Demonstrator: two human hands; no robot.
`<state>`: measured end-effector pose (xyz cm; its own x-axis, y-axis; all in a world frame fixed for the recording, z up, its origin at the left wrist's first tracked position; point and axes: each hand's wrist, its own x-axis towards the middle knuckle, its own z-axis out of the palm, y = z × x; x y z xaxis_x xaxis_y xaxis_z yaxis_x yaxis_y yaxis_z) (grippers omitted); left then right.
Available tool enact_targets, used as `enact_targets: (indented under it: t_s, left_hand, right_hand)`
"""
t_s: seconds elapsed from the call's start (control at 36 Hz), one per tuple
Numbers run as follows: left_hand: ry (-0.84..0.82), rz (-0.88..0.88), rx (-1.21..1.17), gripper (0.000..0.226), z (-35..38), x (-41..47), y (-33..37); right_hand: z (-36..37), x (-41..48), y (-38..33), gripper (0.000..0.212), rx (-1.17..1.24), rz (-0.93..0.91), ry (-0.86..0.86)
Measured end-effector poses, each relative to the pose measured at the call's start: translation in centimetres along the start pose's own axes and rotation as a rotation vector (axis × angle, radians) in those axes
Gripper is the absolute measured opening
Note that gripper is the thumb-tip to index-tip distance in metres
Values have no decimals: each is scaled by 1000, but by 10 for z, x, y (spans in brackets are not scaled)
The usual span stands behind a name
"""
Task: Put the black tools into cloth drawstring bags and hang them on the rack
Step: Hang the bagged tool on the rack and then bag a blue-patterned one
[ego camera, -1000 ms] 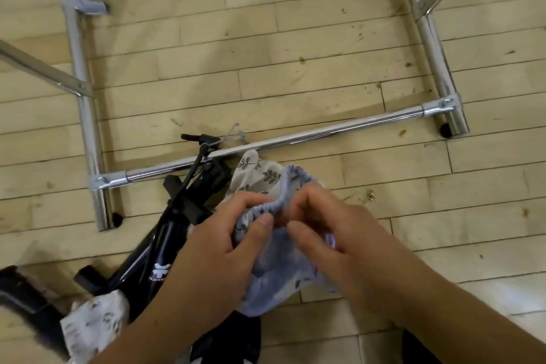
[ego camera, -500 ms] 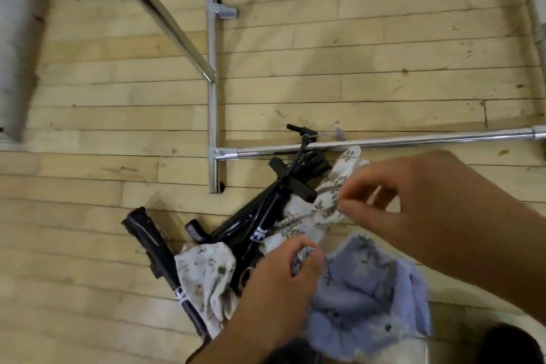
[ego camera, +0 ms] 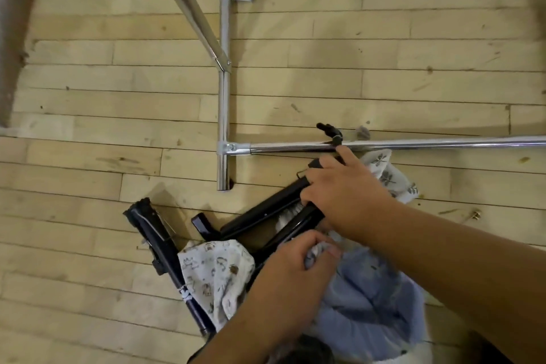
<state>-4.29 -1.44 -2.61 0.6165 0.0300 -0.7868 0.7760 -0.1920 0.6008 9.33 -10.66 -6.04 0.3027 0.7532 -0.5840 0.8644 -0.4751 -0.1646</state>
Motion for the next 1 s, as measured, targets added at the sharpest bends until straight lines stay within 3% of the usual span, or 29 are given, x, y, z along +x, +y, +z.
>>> enact_targets:
  t_s: [0.11, 0.31, 0.53, 0.61, 0.78, 0.89, 1.0]
  left_hand:
    - [-133, 67, 42, 18, 2, -14, 24]
    - [-383, 131, 355, 22, 14, -65, 87]
    - [-247, 383, 630, 23, 16, -145, 184]
    - [-211, 438, 658, 23, 24, -174, 218]
    - [-160, 526, 759, 26, 37, -228, 271]
    - [-48, 553, 777, 35, 46, -253, 288]
    - [56, 584, 820, 30, 62, -268, 279]
  right_hand:
    - [-22, -41, 10, 35, 31, 76, 69]
    - [-78, -159, 22, 55, 92, 429, 114]
    - [-112, -312, 18, 57, 216, 909, 199]
    - [-109, -349, 9, 55, 466, 982, 249]
    - [-117, -420, -27, 37, 1045, 902, 444]
    - [-123, -457, -51, 44, 1441, 857, 570]
    - [-123, -488, -70, 55, 1941, 662, 675]
